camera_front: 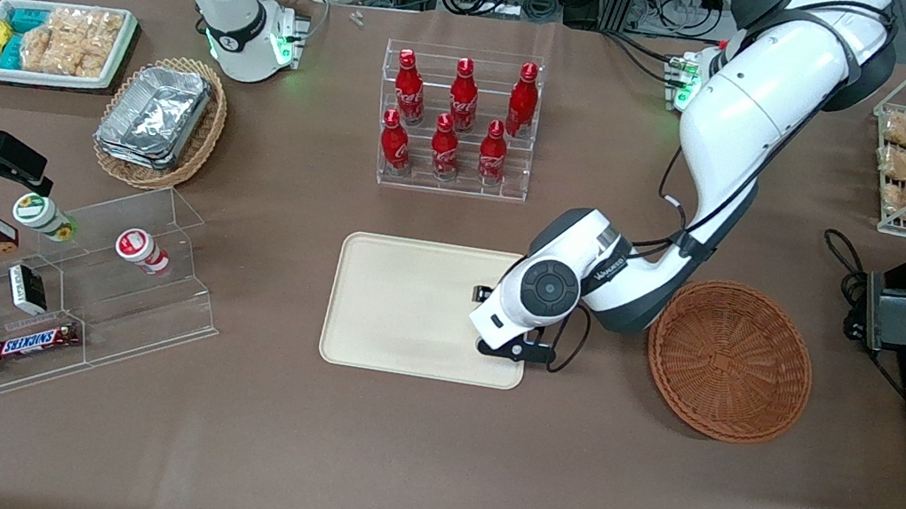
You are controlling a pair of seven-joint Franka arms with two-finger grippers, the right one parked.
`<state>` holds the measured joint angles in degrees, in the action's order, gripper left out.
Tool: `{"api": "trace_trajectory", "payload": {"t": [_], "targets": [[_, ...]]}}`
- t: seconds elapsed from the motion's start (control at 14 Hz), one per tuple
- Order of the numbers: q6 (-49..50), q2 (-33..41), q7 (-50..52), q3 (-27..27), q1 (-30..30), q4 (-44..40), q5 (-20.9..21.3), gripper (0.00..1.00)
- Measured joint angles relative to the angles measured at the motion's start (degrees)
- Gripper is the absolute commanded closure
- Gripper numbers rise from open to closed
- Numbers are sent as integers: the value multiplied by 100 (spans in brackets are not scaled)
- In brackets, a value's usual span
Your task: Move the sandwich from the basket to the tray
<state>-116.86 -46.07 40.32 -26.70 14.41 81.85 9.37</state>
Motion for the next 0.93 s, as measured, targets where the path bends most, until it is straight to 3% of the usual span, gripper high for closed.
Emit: {"api": "trace_trajectory", "payload": {"t": [0.21,0.57,0.71,0.93], "targets": [[246,435,105,17,-278,-175,0,0],[1526,1832,-35,-11,-1215,-253,-14,0],[1869,2199,-542,23,-1559,-227,-168,0],[1970,2726,-1492,633,-1727,-21,-556,0]]}}
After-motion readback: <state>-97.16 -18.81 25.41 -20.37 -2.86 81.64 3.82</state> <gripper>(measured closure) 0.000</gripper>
